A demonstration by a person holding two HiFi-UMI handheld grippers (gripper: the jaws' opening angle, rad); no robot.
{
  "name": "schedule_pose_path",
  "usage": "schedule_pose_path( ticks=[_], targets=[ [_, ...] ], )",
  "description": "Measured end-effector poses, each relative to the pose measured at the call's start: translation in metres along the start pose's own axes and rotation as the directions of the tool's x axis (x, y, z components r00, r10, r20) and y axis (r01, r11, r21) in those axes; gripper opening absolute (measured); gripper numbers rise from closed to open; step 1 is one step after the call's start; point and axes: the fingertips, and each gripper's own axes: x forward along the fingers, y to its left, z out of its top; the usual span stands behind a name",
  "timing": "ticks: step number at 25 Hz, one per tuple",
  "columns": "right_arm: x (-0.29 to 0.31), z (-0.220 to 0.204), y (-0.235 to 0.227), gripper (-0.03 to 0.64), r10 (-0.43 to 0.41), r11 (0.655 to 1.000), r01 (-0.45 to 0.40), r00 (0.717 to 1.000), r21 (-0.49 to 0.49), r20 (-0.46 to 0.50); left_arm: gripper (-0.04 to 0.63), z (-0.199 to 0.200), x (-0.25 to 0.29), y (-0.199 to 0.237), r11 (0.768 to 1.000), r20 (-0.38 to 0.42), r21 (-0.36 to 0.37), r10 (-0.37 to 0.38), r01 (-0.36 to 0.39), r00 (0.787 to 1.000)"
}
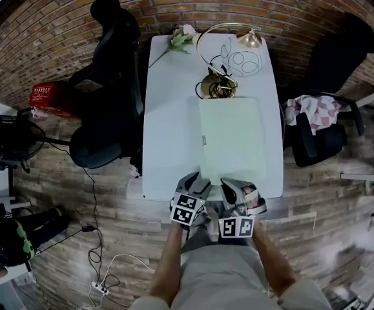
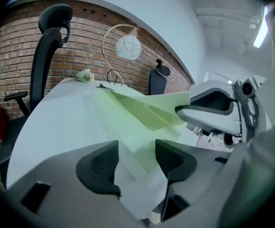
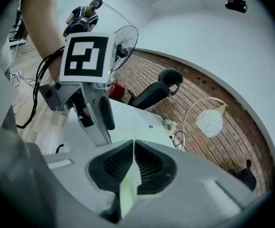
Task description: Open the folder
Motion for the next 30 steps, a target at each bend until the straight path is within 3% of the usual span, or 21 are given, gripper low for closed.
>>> schedule_pose_path(
  ticks=[7,17,21,30],
  targets=[
    [-0.024,0.009,-0.035,0.012,-0.082,0.991,0.078,0.996,0.111,0.031,0.232,-0.001,-0.002,0.000,1.000,0.004,-0.003,0.005,-0.005,1.000],
    [-0.067,0.010,-0.089,0.011,-0.221,0.929,0.203,0.975,0.308,0.025,0.232,-0.003,-0.010,0.008,1.000,-0.004,0.009,0.021,-0.021,1.000],
    [-0.079,0.007,-0.105,0.011,-0.236,0.933,0.227,0.972,0.278,0.000,0.232,-0.004,-0.011,0.009,1.000,-0.006,0.014,0.019,-0.019,1.000],
    [-0.098,-0.014,-0.130,0.011,-0.327,0.889,0.321,0.944,0.326,-0.037,0.232,-0.004,-0.010,0.009,1.000,-0.008,0.025,0.017,-0.017,1.000]
  ],
)
